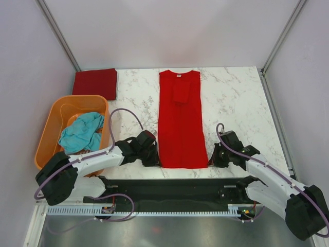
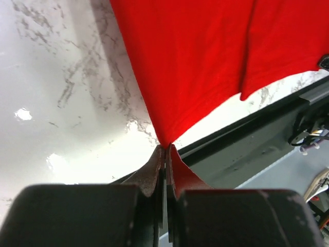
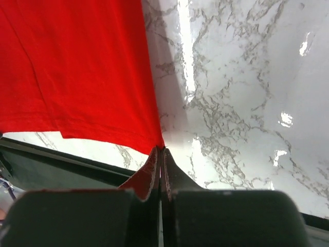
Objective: Fold and stack the t-shirts
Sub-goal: Fold the tshirt
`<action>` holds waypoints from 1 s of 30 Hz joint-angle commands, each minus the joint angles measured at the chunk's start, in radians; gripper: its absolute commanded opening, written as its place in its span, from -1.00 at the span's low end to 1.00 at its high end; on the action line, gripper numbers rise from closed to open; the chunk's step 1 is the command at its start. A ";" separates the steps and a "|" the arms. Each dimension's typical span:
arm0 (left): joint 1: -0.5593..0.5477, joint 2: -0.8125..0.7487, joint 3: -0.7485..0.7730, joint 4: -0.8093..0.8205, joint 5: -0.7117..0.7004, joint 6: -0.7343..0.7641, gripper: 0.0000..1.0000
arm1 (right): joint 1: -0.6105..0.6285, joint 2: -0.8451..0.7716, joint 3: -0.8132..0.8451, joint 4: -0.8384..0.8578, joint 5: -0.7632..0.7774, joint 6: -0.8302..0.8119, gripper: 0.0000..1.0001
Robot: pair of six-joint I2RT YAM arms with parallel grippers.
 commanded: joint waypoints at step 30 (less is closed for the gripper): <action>0.071 0.004 0.087 -0.010 0.040 -0.138 -0.95 | 0.010 0.080 0.243 -0.090 0.093 -0.078 -1.00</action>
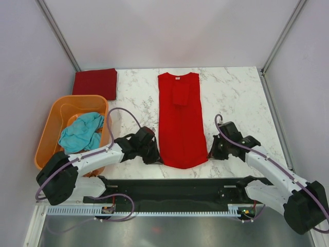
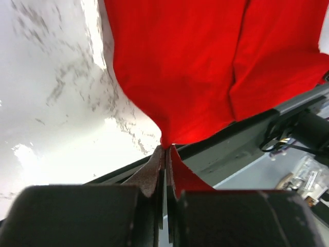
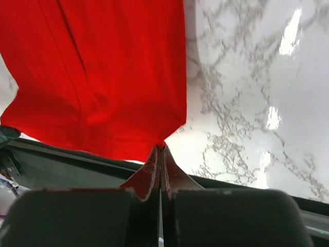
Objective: Fold and stack the t-shirts
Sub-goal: Fold the tshirt
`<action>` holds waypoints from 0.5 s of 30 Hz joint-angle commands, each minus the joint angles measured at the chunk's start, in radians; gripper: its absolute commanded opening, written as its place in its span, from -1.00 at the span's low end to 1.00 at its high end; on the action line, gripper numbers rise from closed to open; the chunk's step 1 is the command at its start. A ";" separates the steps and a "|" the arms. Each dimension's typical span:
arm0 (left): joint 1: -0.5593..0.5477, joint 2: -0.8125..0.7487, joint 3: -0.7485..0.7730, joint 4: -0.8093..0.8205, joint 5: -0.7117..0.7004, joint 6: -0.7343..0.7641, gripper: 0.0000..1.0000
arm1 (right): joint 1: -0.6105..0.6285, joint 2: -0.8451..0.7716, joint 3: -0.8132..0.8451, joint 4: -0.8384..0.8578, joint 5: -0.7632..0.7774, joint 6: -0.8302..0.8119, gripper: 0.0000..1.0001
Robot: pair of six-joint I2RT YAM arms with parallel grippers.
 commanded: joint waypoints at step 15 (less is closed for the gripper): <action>0.380 0.374 0.483 -0.005 0.252 0.323 -0.95 | -0.085 0.605 0.644 0.102 0.064 -0.231 -1.00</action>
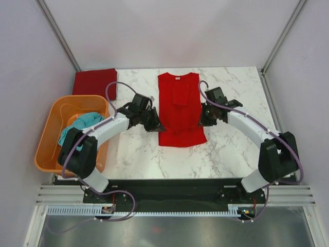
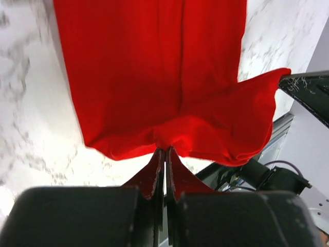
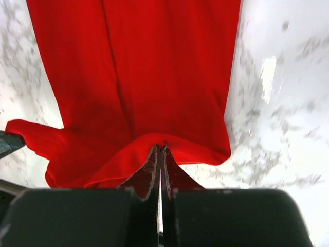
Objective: Fold and stack the t-shirts
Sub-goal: Fold the tshirt
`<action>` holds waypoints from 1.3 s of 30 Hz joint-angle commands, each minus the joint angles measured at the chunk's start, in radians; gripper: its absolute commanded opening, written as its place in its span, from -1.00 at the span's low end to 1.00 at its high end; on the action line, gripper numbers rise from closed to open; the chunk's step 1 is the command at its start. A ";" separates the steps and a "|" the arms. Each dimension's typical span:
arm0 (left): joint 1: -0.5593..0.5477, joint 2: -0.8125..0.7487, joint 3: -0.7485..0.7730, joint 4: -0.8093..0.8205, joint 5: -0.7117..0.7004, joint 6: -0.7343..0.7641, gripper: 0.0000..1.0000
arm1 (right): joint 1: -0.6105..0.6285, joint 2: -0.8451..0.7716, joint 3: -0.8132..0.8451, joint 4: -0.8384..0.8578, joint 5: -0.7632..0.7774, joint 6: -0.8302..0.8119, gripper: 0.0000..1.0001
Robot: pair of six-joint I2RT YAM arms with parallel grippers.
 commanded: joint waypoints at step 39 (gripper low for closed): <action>0.272 0.716 0.860 -0.033 0.081 0.157 -0.53 | -0.280 0.806 0.939 -0.033 -0.215 -0.134 -0.29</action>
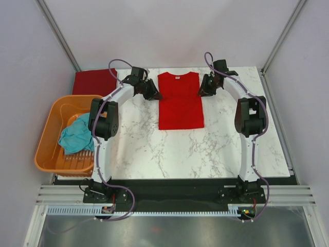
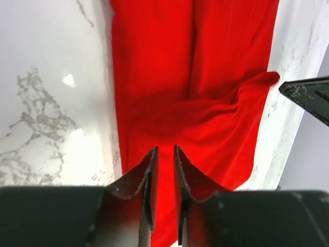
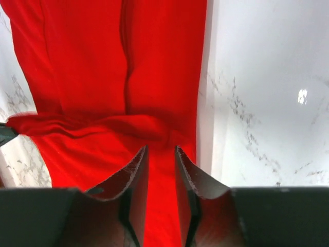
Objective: Fold and stack the t-shirts
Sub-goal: Fold the tshirt
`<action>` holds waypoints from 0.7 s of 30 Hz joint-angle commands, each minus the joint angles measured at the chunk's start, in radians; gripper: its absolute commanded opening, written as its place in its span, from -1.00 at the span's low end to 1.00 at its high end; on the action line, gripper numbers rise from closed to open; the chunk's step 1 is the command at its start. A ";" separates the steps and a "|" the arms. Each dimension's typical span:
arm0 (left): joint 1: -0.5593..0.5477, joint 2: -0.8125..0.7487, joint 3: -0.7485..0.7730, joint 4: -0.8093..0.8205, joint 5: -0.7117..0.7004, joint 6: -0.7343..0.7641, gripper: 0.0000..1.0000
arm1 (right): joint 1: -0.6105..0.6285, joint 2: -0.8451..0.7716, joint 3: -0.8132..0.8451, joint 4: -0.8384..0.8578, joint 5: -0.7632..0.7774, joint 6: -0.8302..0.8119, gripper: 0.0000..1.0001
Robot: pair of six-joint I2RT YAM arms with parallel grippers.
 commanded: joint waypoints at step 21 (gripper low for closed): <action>-0.053 -0.007 -0.004 0.012 -0.119 0.081 -0.41 | 0.024 -0.020 -0.049 0.034 0.036 -0.041 -0.62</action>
